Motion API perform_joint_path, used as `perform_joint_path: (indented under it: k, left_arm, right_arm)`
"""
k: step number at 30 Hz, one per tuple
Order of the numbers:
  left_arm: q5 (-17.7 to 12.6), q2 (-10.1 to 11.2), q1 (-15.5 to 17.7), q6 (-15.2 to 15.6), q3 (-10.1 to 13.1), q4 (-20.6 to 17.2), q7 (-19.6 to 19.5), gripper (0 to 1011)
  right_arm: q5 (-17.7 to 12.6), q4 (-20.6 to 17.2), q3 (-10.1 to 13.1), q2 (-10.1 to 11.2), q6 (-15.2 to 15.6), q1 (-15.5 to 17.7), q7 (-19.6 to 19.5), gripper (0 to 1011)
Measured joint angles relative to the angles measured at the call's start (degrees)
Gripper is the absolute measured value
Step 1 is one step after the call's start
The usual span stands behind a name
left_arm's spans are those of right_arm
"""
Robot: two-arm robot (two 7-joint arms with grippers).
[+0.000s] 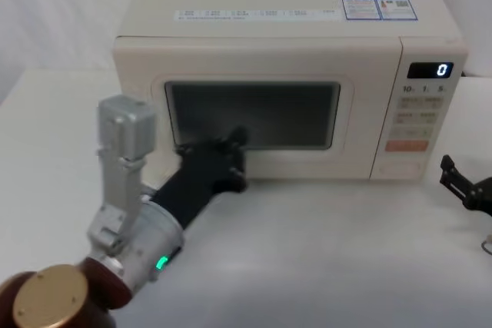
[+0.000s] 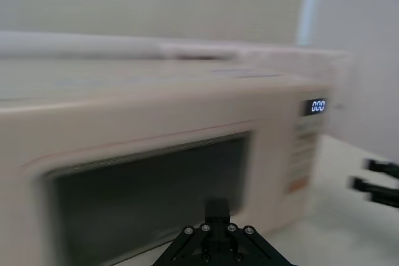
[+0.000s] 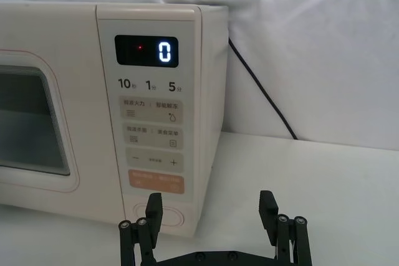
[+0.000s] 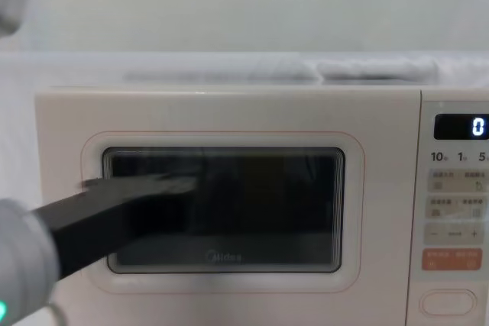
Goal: Press the button to open the microwave door with one hand; close the microwave door with the other hand.
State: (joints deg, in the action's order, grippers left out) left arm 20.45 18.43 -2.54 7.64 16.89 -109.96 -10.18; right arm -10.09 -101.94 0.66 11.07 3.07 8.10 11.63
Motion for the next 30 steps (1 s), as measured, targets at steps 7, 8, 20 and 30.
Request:
perform_joint_path:
  k: [7,8,20,30]
  left_arm:
    - [-4.44,-2.81,-5.14,-4.19,-5.48,1.12,8.43,0]
    - [-4.82,-3.02,-5.51,-4.6,-5.98,1.28,9.11,0]
    - [-7.01,-3.91,-8.78,-7.76,-12.41,3.59,11.99,0]
    - [-8.2,-4.41,-9.53,-9.63,-15.28,6.27,11.24,0]
  right_arm:
    - [0.0,0.0,0.0,0.0,0.0,0.0,0.0,1002]
    - [0.0,0.0,0.0,0.0,0.0,0.0,0.0,1002]
    - [0.0,0.0,0.0,0.0,0.0,0.0,0.0,1002]
    - [0.0,0.0,0.0,0.0,0.0,0.0,0.0,1002]
